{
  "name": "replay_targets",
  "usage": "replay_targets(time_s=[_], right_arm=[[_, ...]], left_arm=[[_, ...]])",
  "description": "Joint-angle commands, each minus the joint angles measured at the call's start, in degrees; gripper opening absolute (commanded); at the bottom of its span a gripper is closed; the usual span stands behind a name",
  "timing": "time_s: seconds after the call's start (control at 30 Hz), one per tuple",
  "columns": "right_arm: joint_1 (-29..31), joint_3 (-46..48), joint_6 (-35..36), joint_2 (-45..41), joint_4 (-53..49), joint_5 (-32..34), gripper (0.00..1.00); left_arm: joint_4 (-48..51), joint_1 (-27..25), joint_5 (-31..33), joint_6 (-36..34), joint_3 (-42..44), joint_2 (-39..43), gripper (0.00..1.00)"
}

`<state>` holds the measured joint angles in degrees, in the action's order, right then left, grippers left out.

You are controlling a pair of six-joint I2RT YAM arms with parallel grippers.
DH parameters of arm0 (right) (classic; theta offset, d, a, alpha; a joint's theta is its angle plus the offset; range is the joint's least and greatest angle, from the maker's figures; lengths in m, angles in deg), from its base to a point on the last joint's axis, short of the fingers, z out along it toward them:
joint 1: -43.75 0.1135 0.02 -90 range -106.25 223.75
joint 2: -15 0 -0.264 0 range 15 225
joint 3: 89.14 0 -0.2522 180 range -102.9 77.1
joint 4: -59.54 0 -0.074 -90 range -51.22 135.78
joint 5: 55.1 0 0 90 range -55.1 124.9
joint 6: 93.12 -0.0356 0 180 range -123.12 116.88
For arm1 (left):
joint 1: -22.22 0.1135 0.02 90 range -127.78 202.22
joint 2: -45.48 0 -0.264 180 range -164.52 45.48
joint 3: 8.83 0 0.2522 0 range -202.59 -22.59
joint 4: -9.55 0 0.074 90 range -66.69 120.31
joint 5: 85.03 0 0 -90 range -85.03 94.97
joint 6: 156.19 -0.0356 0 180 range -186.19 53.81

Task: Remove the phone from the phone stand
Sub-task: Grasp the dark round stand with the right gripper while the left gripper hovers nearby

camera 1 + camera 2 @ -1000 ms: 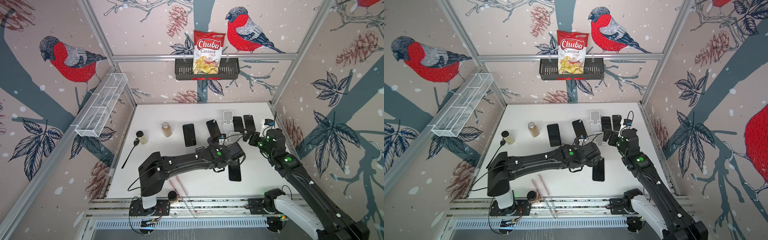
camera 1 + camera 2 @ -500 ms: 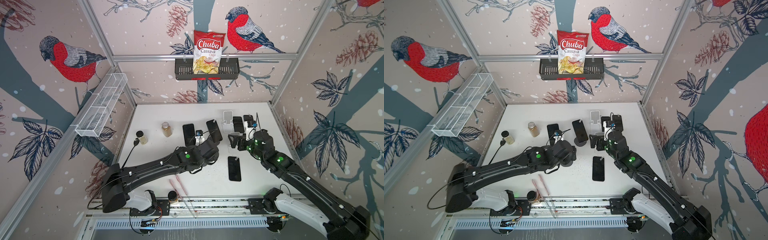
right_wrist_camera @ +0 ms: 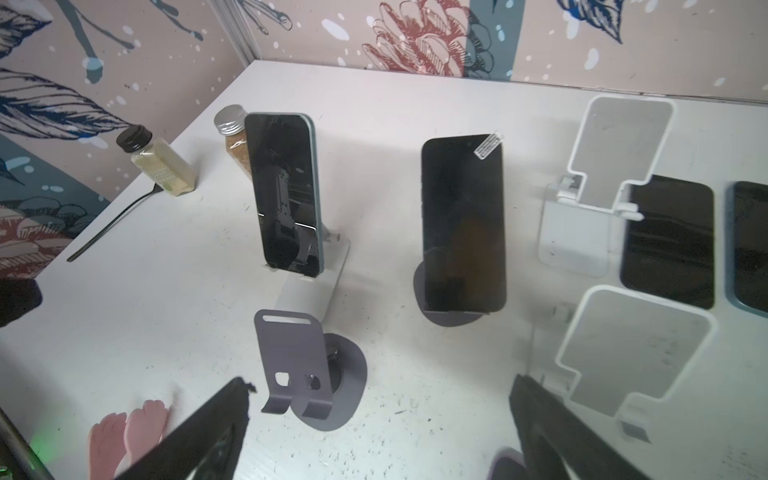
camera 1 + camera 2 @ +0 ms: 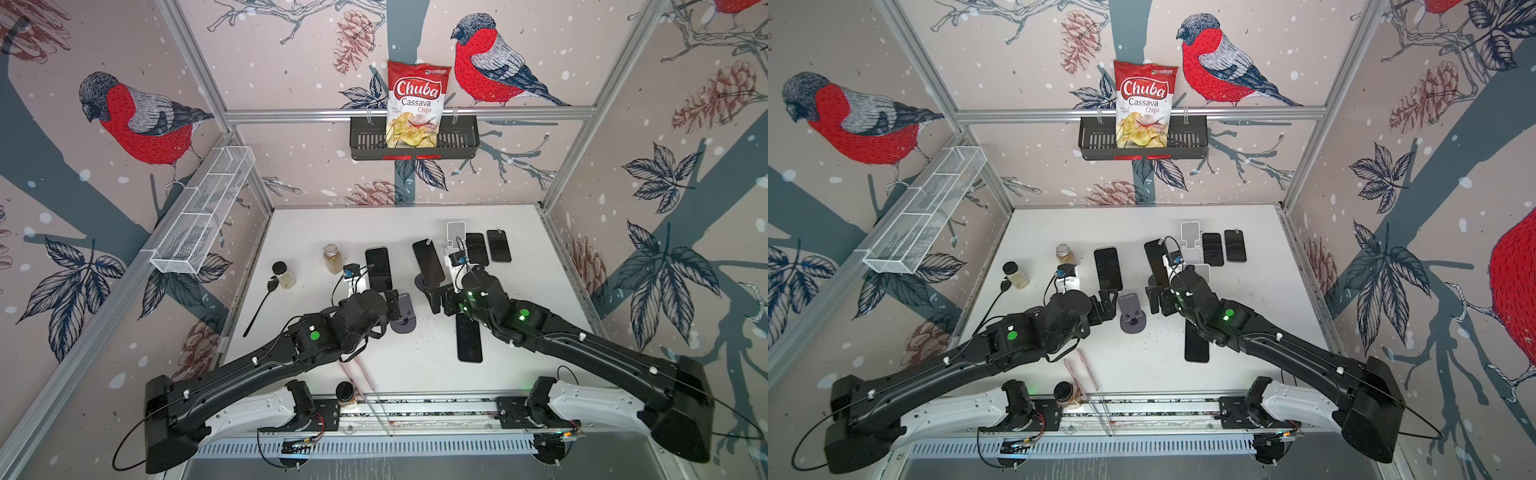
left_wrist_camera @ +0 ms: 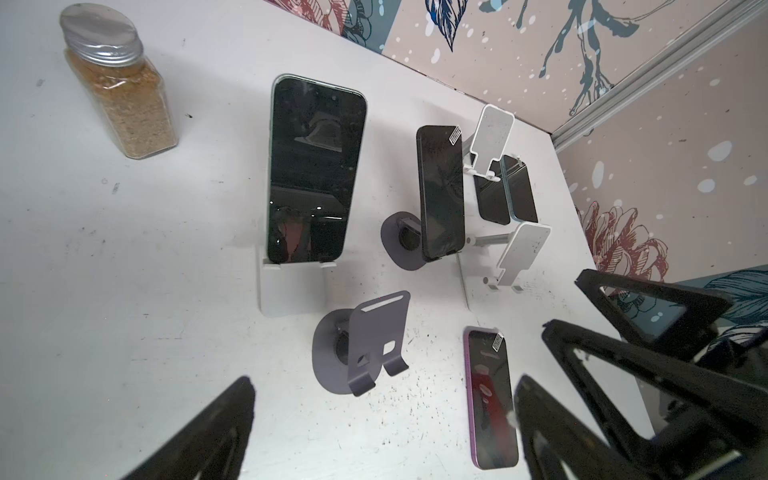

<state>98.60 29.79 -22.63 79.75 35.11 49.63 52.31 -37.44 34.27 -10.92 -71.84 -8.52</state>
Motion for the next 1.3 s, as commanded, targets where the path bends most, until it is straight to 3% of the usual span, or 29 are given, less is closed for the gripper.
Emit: replay_targets(time_s=[0.0, 0.43, 0.8, 1.0, 1.27], right_arm=[[1.9, -1.7, -1.1, 3.3, 2.1, 1.2, 0.99], [7.7, -10.6, -4.8, 22.4, 1.0, 2.7, 0.99], [8.8, -13.1, -6.2, 29.7, 1.8, 4.8, 0.98], [9.0, -14.1, -6.2, 32.2, 2.8, 6.0, 0.86], [9.7, -15.7, -5.7, 34.5, 1.8, 7.1, 0.55]], left_arm=[[-1.9, 0.7, -0.2, -1.3, 2.0, 3.1, 0.96], [-4.7, 0.9, -4.8, -4.6, 5.0, 8.7, 0.96], [-4.5, 0.9, -5.3, -4.5, 5.7, 10.7, 0.96], [-4.6, 0.9, -6.4, -4.2, 6.0, 9.7, 0.96], [-4.6, 0.9, -6.7, -4.2, 6.4, 9.7, 0.96]])
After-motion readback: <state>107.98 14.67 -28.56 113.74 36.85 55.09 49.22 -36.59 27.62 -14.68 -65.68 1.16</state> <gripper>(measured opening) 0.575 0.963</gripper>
